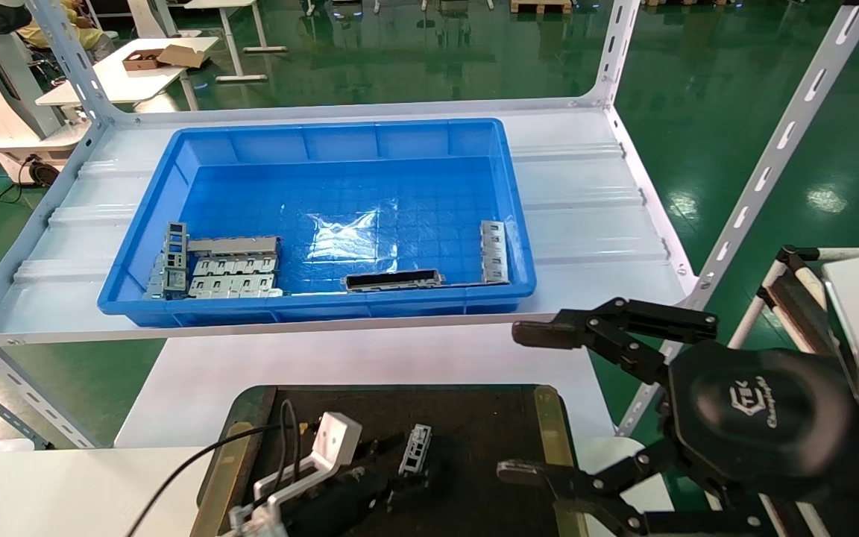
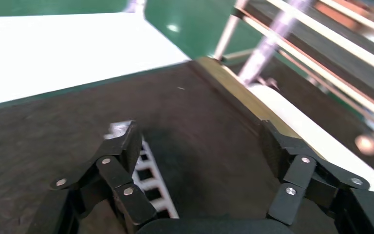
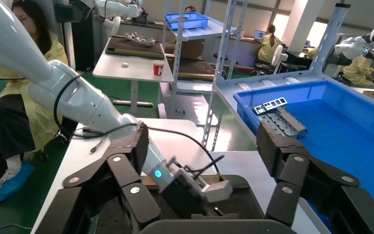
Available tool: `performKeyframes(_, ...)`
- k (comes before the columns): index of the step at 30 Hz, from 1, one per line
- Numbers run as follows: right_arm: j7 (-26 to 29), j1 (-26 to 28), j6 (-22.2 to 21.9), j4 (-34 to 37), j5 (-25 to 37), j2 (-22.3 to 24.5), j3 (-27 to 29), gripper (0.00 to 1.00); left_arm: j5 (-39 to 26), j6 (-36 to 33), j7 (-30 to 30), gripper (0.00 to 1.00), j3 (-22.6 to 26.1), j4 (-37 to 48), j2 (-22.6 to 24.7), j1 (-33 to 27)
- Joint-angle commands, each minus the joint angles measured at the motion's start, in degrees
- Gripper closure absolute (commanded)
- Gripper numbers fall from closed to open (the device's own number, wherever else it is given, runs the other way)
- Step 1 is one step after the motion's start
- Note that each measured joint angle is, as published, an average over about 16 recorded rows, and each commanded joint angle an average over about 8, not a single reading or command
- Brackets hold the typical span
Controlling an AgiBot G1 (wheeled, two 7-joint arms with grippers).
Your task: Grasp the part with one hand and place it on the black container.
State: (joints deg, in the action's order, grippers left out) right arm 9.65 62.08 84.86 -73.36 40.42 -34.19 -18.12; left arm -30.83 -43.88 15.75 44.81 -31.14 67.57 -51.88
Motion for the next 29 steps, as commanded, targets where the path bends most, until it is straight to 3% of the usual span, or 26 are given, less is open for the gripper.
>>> performKeyframes(1,0.0,0.0,0.0,0.0,0.0,0.0,0.0,0.00,-1.1,-3.5,0.2,0.00,1.0,-0.2,-1.7,-0.3)
performKeyframes(15,0.0,0.0,0.0,0.0,0.0,0.0,0.0,0.00,-5.6,-20.0,1.4,0.00,4.1,-4.2,-12.8,-2.6)
performKeyframes(29,0.0,0.0,0.0,0.0,0.0,0.0,-0.1,0.00,-6.5,-24.8,0.9,0.00,4.3,-7.9,-17.8,-4.6)
